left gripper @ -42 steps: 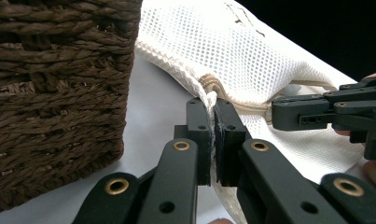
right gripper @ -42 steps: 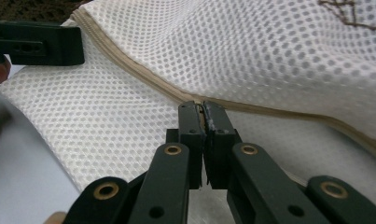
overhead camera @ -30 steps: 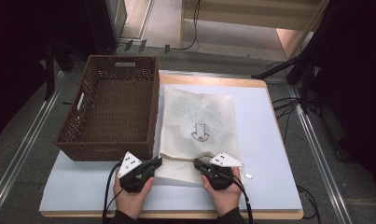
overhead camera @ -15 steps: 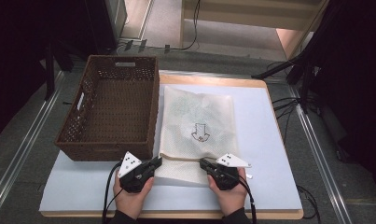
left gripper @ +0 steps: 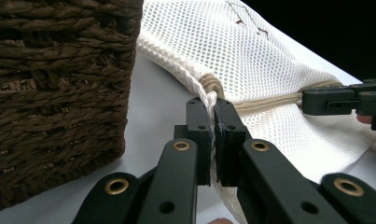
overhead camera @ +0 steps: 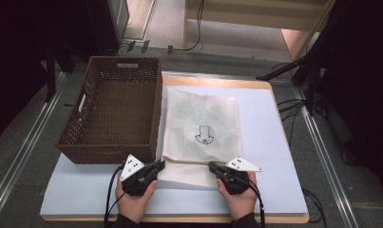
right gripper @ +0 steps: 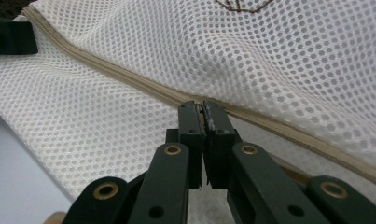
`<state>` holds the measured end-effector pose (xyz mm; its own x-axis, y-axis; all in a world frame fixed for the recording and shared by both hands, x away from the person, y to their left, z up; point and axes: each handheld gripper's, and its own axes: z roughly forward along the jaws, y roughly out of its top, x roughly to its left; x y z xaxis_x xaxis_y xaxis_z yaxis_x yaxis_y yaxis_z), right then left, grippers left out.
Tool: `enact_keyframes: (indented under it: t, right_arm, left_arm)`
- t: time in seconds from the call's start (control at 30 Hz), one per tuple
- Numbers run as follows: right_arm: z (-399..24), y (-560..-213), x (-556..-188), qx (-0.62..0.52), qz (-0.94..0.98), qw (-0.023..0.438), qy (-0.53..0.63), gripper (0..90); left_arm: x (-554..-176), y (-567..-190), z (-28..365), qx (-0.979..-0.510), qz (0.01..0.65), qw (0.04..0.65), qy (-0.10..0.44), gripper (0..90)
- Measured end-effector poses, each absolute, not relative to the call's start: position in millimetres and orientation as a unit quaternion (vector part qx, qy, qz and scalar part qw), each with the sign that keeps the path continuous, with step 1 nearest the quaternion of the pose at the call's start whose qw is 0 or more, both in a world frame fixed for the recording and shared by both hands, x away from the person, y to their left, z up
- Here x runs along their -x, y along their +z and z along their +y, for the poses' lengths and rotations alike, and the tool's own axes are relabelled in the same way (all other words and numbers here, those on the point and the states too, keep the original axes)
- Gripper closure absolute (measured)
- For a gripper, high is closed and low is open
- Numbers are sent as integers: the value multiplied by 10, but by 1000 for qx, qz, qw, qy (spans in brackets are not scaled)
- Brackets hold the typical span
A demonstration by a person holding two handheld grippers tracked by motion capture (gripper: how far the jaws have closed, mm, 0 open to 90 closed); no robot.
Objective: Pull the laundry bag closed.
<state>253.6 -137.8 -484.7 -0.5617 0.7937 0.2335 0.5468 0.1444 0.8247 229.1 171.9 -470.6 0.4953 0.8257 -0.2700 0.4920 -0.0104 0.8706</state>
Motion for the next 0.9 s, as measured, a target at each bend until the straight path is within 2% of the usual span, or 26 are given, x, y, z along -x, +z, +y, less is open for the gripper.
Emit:
enact_keyframes:
  t: [0.9]
  right_arm:
    - [-1863, -4864, -2473, -478, 733, 154, 459, 879]
  left_arm:
    - [-2291, -4707, 1721, -692, 476, 517, 162, 871]
